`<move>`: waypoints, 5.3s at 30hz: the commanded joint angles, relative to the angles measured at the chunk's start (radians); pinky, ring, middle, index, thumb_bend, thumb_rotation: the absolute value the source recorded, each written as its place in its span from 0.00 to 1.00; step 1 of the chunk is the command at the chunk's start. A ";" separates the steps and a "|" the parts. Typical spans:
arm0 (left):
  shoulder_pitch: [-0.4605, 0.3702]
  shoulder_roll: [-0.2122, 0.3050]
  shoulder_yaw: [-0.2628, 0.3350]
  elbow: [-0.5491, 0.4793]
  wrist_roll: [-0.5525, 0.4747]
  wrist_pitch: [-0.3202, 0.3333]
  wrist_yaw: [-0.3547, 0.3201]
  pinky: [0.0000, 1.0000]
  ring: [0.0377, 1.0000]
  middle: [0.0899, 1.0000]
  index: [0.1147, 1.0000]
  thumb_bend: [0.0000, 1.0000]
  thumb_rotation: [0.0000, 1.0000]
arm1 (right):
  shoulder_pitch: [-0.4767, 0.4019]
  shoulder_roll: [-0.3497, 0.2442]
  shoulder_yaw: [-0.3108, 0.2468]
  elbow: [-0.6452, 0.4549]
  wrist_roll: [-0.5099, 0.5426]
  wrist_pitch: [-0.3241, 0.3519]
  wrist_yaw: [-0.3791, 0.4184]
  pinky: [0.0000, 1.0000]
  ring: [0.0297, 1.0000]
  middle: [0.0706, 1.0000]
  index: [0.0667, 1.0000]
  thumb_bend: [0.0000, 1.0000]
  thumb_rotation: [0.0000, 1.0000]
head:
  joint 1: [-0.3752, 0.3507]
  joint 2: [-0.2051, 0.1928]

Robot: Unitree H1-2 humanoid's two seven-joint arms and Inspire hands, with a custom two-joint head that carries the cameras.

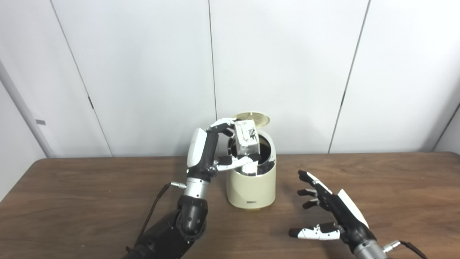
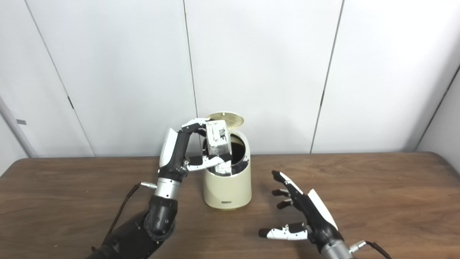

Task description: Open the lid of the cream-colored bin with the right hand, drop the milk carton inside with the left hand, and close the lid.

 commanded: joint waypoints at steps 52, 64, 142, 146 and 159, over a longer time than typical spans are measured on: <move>-0.149 0.082 -0.126 0.054 0.152 -0.017 0.264 1.00 0.99 0.98 0.81 0.74 0.00 | -0.030 -0.017 0.012 -0.061 -0.005 0.018 0.020 0.61 0.75 0.88 0.89 0.72 0.13 | 0.006 0.012; -0.159 0.087 -0.123 0.050 0.146 -0.017 0.254 0.99 0.98 0.98 0.80 0.75 0.00 | -0.035 -0.017 0.018 -0.078 -0.005 0.048 0.039 0.61 0.75 0.88 0.89 0.72 0.15 | 0.009 0.015; 0.468 -0.034 0.725 -0.386 -0.172 -0.016 -0.826 0.57 0.68 0.75 0.78 0.63 0.12 | -0.652 -0.194 0.169 0.144 -0.238 0.024 0.168 0.77 0.93 0.86 0.83 0.74 0.51 | 0.023 -0.040; 0.466 -0.037 0.725 -0.386 -0.143 -0.016 -0.813 0.57 0.67 0.74 0.78 0.64 0.14 | -0.659 -0.194 0.181 0.149 -0.258 0.001 0.175 0.78 0.93 0.84 0.81 0.75 0.48 | 0.024 -0.039; 0.449 -0.045 0.731 -0.370 -0.159 -0.015 -0.822 0.56 0.67 0.74 0.78 0.63 0.12 | -0.661 -0.204 0.195 0.100 -0.262 -0.057 0.231 0.83 0.95 0.86 0.82 0.76 0.52 | 0.031 -0.031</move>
